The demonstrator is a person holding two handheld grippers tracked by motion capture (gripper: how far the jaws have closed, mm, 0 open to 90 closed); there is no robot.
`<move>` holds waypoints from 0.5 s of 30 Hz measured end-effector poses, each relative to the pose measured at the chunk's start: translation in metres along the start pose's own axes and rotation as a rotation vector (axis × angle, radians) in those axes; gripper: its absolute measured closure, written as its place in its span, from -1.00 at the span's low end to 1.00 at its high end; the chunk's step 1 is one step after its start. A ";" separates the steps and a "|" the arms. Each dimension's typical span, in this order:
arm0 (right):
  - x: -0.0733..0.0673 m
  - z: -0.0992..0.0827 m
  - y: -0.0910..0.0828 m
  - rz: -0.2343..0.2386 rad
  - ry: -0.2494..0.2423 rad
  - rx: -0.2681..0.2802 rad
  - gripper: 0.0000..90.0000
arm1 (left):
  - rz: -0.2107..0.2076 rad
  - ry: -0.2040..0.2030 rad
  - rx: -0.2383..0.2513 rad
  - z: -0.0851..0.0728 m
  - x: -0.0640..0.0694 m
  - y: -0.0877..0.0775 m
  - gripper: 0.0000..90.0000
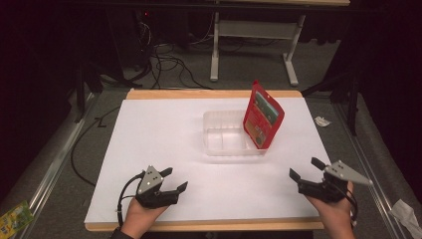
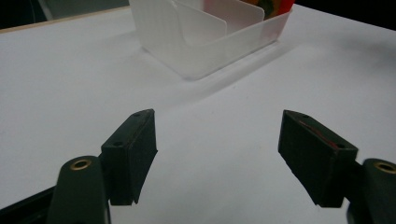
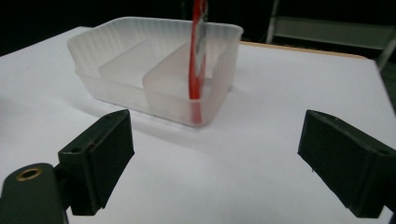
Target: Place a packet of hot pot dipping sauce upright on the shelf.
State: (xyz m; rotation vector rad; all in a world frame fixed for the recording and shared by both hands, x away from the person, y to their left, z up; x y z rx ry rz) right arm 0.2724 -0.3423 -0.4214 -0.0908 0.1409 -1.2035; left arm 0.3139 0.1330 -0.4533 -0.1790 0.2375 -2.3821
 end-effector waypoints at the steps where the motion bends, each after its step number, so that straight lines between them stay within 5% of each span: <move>1: -0.001 -0.007 -0.004 0.001 0.009 -0.008 -0.73 | -0.001 -0.001 -0.001 0.000 0.000 0.001 -0.36; 3: -0.002 -0.014 -0.001 0.027 -0.002 -0.058 -0.77 | -0.002 -0.008 0.000 0.000 0.001 0.004 -0.37; 15: -0.004 -0.020 0.010 0.045 -0.012 -0.061 -0.74 | -0.022 0.001 -0.044 -0.004 0.006 0.011 -0.37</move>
Point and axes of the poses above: each handheld gripper's, and its own axes: y roughly forward along the jaws, z roughly out of its top, x roughly to its right, the point moved 1 cm from there along y, roughly forward along the jaws, and after that the axes turned 14 degrees about x, right-handed, at the moved point
